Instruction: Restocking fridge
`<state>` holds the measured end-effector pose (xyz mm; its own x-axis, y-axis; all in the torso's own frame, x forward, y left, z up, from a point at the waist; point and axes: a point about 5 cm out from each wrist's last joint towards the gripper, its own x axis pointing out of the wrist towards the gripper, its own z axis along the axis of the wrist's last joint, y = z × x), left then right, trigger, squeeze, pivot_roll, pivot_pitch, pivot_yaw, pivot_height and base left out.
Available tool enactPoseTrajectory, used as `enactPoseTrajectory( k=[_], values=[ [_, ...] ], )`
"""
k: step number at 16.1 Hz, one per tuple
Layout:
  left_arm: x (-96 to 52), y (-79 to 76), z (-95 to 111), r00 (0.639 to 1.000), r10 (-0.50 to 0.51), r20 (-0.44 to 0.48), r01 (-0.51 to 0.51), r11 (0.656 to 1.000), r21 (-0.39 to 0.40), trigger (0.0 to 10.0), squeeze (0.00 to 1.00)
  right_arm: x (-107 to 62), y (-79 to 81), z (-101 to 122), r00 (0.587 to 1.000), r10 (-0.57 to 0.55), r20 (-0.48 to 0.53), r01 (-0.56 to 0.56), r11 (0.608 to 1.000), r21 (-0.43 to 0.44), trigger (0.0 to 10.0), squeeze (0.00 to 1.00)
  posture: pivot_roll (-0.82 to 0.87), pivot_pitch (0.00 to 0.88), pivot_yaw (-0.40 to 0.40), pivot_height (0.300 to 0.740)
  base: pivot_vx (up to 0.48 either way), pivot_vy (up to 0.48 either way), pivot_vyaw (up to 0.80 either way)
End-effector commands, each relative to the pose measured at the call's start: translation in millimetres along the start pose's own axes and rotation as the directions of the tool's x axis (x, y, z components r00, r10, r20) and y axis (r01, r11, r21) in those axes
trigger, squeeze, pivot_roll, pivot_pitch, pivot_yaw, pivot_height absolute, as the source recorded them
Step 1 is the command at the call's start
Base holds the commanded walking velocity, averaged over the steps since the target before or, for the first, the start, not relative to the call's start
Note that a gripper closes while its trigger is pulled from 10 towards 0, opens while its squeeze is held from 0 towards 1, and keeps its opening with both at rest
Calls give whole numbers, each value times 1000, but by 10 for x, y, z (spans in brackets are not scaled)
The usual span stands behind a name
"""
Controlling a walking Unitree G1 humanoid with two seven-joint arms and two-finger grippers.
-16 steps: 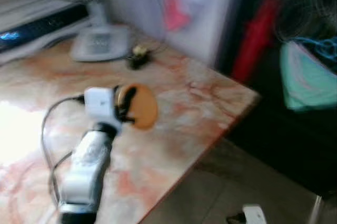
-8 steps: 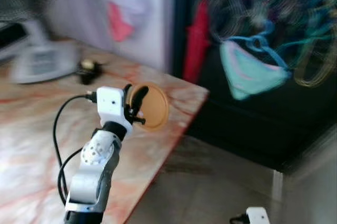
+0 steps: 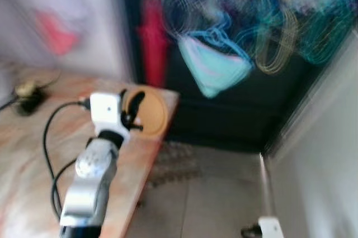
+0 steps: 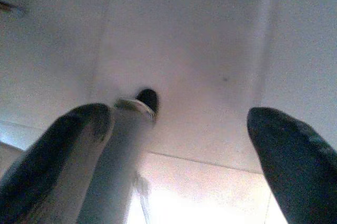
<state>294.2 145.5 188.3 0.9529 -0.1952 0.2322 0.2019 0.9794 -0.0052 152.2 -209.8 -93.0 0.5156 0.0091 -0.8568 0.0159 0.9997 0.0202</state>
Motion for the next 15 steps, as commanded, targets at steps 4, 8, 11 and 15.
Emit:
enactPoseTrajectory(
  k=[4,8,11,15],
  values=[
    [-3,10,15,1000,-11,9,11,1000,15,10000,0,-3,3,-28,1000,-6,-9,6,1000,12,10000,0,14,29,20,740,0,0,-763],
    [17,46,-4,1000,-5,3,4,1000,26,10000,0,2,13,-15,1000,-7,-6,8,1000,15,10000,0,6,25,23,740,0,0,-763],
    [20,44,-6,1000,-5,4,5,1000,26,10000,0,2,12,-14,1000,-8,-6,8,1000,15,10000,0,6,25,23,740,0,0,-763],
    [20,46,-6,1000,-5,4,5,1000,26,10000,0,2,13,-15,1000,-8,-6,8,1000,15,10000,0,6,25,23,740,0,0,-763]
  ],
)
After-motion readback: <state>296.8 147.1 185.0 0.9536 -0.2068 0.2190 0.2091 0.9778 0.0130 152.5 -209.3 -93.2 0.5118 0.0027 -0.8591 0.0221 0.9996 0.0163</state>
